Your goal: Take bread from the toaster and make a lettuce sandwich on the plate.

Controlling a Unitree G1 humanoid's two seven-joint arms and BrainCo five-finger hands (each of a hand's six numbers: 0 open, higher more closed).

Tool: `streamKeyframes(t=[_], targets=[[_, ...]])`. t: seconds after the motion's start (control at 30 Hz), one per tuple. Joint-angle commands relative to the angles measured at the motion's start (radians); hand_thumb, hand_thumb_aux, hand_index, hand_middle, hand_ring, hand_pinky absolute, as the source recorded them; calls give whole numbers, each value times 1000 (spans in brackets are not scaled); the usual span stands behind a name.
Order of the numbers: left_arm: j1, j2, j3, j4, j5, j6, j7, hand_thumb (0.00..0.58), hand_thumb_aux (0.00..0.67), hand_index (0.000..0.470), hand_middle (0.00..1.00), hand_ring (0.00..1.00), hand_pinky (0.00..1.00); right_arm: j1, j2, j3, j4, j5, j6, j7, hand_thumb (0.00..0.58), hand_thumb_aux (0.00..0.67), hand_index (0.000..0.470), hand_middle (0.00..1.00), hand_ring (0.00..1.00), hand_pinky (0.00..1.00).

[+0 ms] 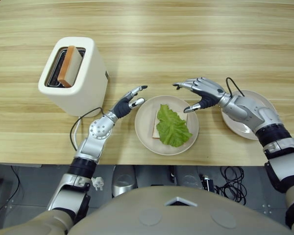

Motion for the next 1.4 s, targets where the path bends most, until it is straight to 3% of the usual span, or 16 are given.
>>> streamKeyframes(t=[0.03,0.23,0.53,0.93,1.3,1.33,1.37,1.4], targets=[[17,36,51,-195,60,-6,52,0,0,0,0,0,0,8,14,-55,-24,21,17,-64,0,0,0,0,0,0],[57,80,207,-524,103,71,88,0,0,0,0,0,0,40,37,-130,-48,56,34,-153,0,0,0,0,0,0],[88,221,424,-470,371,225,219,0,0,0,0,0,0,67,55,-156,-62,66,44,-174,0,0,0,0,0,0],[108,257,396,-262,535,381,312,0,0,0,0,0,0,92,90,-296,-64,202,43,-236,0,0,0,0,0,0],[100,270,322,-212,532,445,263,5,3,2,0,0,0,100,97,-306,-59,198,37,-237,0,0,0,0,0,0],[98,271,320,-209,531,446,268,132,81,56,0,0,0,100,97,-305,-59,197,37,-237,0,0,0,0,0,0],[95,272,320,-207,529,445,273,580,670,460,0,0,0,100,98,-305,-58,197,38,-237,0,0,0,0,0,0],[91,272,323,-208,526,443,282,580,670,460,0,0,0,101,99,-305,-58,196,38,-237,0,0,0,0,0,0]])
